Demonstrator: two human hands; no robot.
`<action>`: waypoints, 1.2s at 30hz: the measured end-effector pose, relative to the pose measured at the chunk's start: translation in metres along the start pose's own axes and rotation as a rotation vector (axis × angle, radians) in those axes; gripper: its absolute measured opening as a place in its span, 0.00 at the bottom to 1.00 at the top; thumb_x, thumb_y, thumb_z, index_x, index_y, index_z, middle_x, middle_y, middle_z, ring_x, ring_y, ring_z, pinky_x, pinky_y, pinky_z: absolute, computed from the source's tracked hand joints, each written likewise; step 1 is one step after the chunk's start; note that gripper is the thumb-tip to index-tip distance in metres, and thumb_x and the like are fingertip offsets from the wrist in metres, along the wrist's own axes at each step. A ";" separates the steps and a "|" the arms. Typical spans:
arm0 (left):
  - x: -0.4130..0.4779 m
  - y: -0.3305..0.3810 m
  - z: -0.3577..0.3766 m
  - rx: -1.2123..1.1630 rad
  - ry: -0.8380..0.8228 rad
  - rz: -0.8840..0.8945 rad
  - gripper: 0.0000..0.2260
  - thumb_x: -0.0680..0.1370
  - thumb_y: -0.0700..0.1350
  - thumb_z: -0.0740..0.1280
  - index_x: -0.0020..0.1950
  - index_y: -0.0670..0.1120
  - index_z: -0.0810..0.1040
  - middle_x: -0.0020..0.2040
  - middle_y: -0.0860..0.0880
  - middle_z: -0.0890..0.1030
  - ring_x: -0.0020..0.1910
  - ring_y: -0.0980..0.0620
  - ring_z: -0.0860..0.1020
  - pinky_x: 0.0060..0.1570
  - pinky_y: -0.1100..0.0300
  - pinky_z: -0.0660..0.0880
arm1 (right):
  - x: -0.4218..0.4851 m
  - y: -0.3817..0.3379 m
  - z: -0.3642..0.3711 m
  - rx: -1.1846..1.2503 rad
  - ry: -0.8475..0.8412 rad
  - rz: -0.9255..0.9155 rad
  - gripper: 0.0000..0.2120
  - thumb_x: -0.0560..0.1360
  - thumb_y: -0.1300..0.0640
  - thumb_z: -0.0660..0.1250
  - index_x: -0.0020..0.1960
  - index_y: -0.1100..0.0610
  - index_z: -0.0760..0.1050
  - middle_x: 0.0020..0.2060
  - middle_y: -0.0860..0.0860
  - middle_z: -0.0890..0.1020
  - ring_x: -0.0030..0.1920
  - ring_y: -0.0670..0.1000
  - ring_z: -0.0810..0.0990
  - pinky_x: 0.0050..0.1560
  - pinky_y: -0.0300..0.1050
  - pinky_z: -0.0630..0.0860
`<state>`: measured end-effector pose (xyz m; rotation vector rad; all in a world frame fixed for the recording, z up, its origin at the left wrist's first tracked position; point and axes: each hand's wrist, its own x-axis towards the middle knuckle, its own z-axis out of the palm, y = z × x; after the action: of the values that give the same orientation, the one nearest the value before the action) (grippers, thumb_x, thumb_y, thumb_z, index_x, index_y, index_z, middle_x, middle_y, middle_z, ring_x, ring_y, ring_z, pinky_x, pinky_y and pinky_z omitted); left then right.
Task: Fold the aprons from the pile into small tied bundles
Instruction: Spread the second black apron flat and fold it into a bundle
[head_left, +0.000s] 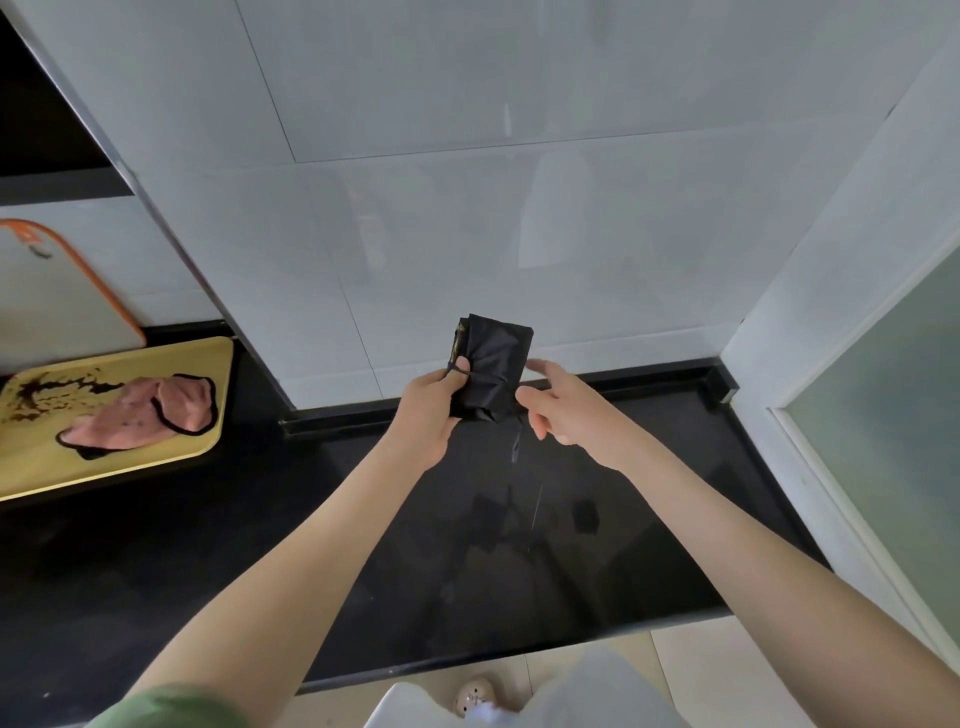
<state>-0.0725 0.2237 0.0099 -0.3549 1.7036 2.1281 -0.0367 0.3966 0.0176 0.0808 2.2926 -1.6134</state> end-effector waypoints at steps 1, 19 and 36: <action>-0.002 0.002 0.001 -0.021 -0.047 -0.006 0.10 0.81 0.45 0.62 0.52 0.39 0.79 0.52 0.43 0.83 0.51 0.48 0.82 0.52 0.55 0.78 | 0.000 0.001 -0.001 -0.006 -0.066 -0.006 0.07 0.83 0.50 0.56 0.57 0.49 0.71 0.24 0.49 0.73 0.22 0.45 0.60 0.27 0.39 0.58; -0.016 -0.004 -0.005 0.814 0.182 0.351 0.19 0.83 0.47 0.54 0.33 0.44 0.62 0.30 0.50 0.66 0.31 0.52 0.64 0.31 0.59 0.60 | 0.009 0.005 0.004 0.504 -0.378 -0.107 0.26 0.82 0.45 0.43 0.71 0.58 0.65 0.55 0.48 0.83 0.57 0.48 0.81 0.65 0.49 0.71; -0.020 0.007 -0.011 0.783 0.135 0.357 0.15 0.84 0.48 0.52 0.44 0.41 0.69 0.36 0.48 0.70 0.34 0.53 0.66 0.34 0.61 0.63 | 0.002 -0.011 0.002 0.238 -0.225 -0.038 0.18 0.83 0.53 0.57 0.36 0.59 0.67 0.27 0.53 0.67 0.22 0.45 0.52 0.25 0.39 0.50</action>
<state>-0.0586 0.2092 0.0221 0.0443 2.6547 1.4688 -0.0405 0.3901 0.0267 -0.0838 1.9405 -1.8078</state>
